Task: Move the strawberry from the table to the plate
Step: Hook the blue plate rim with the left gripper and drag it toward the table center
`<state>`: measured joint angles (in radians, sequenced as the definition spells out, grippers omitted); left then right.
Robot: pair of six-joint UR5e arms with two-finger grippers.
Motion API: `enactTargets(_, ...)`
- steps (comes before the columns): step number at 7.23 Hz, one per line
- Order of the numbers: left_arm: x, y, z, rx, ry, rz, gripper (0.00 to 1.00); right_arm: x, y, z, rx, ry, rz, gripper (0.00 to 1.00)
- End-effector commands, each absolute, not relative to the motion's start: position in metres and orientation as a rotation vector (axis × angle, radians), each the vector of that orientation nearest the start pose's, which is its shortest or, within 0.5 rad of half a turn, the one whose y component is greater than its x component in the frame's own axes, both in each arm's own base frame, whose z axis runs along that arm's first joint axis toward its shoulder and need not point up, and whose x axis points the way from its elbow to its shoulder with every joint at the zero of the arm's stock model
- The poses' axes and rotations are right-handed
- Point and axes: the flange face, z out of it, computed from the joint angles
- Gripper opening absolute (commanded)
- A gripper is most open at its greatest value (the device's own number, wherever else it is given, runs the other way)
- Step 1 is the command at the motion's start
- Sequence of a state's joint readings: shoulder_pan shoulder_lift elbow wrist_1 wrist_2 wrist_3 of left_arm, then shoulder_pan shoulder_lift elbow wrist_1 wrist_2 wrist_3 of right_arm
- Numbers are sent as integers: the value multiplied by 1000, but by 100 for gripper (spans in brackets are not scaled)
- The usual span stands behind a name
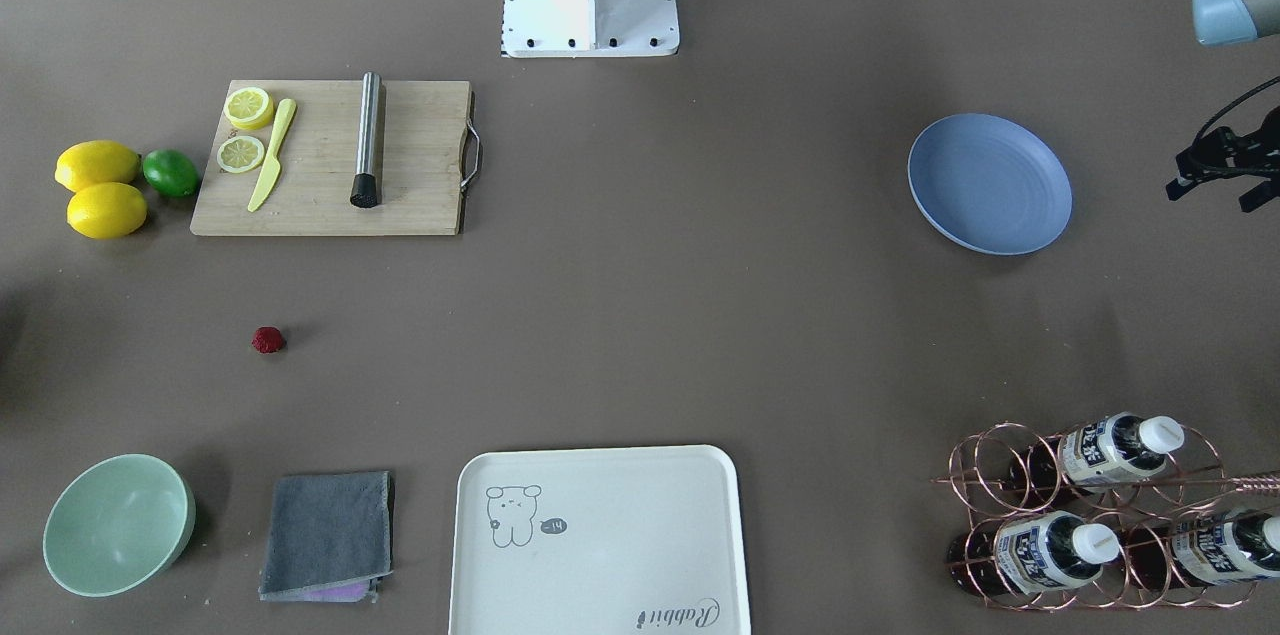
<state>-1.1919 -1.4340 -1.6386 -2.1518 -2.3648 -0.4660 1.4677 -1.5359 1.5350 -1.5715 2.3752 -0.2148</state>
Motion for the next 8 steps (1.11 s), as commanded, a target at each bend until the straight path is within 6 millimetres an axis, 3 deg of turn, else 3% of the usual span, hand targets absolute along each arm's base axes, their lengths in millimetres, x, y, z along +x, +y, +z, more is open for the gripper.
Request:
enactTargets(1, 145, -427, 628, 114, 951, 119, 97, 7, -511, 655, 46, -810, -304, 100)
enactTargets(4, 168, -416, 649, 95, 966, 152, 95, 5, -508, 646, 60, -856, -308, 100)
enactTargets(8, 184, -410, 651, 71, 970, 164, 80, 5, -507, 645, 62, -851, -308, 100)
